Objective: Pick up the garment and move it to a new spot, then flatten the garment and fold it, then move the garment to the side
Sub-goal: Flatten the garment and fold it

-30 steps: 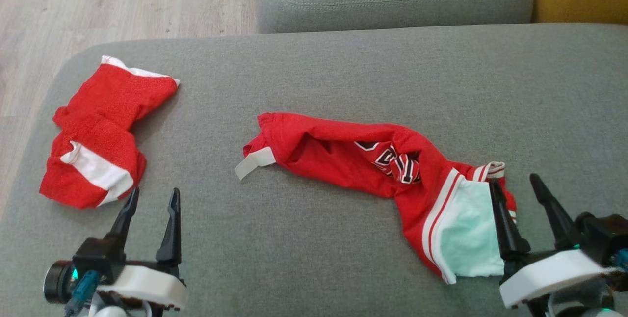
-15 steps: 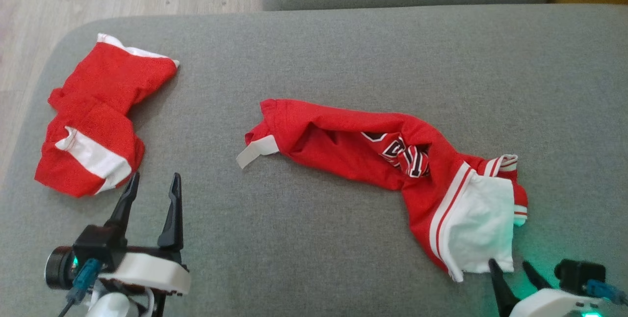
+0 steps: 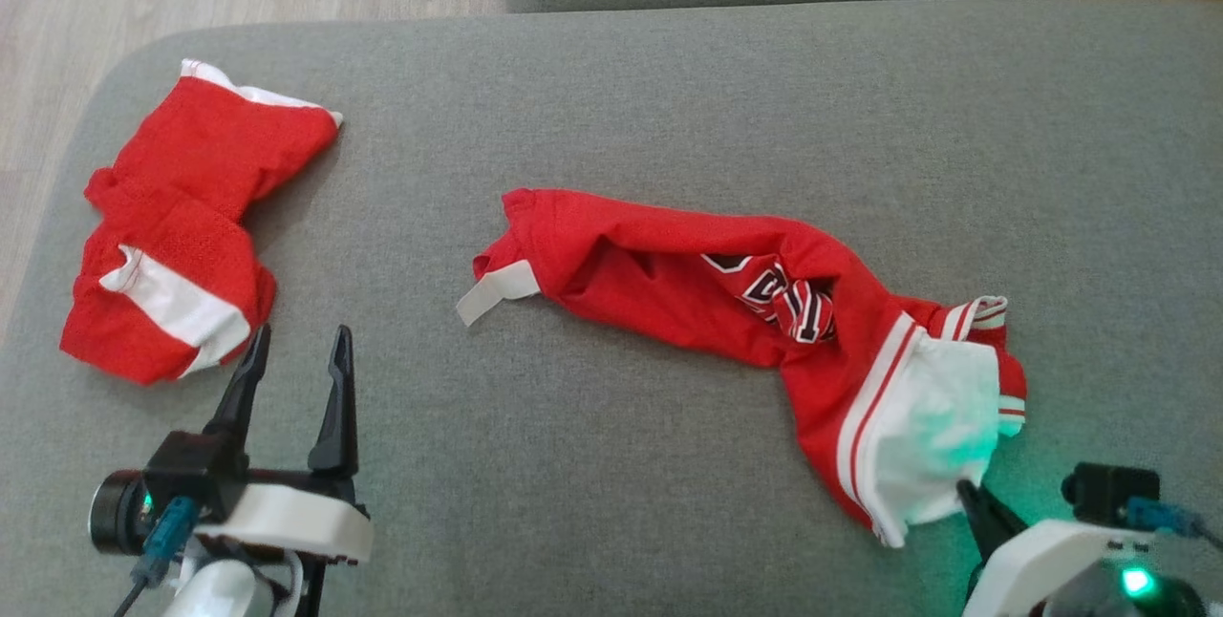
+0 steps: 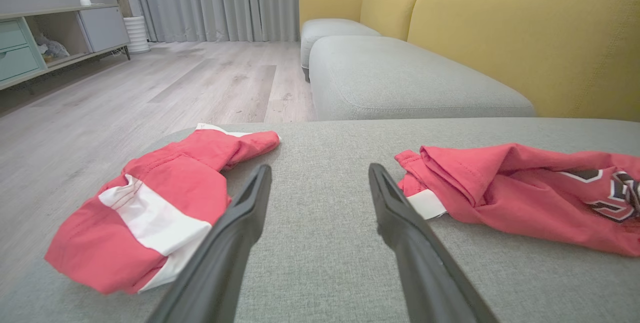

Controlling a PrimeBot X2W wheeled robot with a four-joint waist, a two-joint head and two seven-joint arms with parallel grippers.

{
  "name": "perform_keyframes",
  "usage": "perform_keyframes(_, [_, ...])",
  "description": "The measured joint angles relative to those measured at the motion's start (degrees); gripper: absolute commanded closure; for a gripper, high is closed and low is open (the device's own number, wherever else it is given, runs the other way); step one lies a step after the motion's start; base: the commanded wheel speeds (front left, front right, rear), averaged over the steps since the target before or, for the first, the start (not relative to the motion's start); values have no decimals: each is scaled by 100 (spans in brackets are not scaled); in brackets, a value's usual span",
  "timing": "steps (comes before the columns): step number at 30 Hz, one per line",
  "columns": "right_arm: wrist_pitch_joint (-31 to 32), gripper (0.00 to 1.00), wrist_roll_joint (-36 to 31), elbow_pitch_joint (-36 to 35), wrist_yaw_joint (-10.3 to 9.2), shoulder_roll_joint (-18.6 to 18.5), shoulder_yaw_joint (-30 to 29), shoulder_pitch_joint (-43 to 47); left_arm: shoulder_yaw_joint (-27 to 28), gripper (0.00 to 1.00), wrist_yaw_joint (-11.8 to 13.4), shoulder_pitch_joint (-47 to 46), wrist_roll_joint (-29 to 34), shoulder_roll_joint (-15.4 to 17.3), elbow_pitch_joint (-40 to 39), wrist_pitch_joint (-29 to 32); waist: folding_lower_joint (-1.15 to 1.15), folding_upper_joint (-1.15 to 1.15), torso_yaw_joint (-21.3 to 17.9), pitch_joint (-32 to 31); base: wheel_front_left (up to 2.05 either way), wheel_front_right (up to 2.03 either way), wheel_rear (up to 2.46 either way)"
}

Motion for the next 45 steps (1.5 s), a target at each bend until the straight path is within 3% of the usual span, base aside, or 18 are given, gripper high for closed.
perform_keyframes(10, [335, 100, -270, -1871, 0, -304, -494, -18, 8, 0, 56, 2, -1, -2, 19, -94, 0, 0, -68, 3, 0, 0, 0])
perform_keyframes(15, [435, 100, -394, -2146, 0, -609, -655, -503, 10, 0, 82, -2, -1, -10, 12, -101, 0, 0, -86, 53, 0, 0, 0])
perform_keyframes(24, [160, 100, -375, -1118, 0, -1684, -446, -2368, -157, 0, 14, -430, 7, -200, 79, -152, 0, 0, 170, 272, 0, 0, 0])
perform_keyframes(32, [-914, 100, -89, 671, 0, -2412, 103, -3822, -338, 0, -63, -870, 77, -481, 247, -252, 1, 0, 413, 747, 0, 0, 0])
perform_keyframes(33, [-1026, 82, -78, 944, 0, -2410, 166, -3897, -344, 0, -100, -927, 77, -523, 297, -258, 1, 0, 442, 796, 0, 0, 0])
perform_keyframes(34, [-1117, 0, -76, 1218, 0, -2399, 216, -3940, -350, 0, -108, -970, 79, -552, 335, -260, 1, 0, 474, 837, 0, 0, 0])
perform_keyframes(39, [-1691, 0, 2, 2141, 0, -2319, 375, -3977, -348, 0, -158, -1023, 121, -581, 515, -310, 1, 0, 522, 922, 0, 0, 0])
perform_keyframes(45, [-2365, 0, 110, 2263, 0, -2107, 434, -3969, -330, 0, -155, -1025, 122, -576, 584, -359, 0, 0, 363, 845, 0, 0, 0])
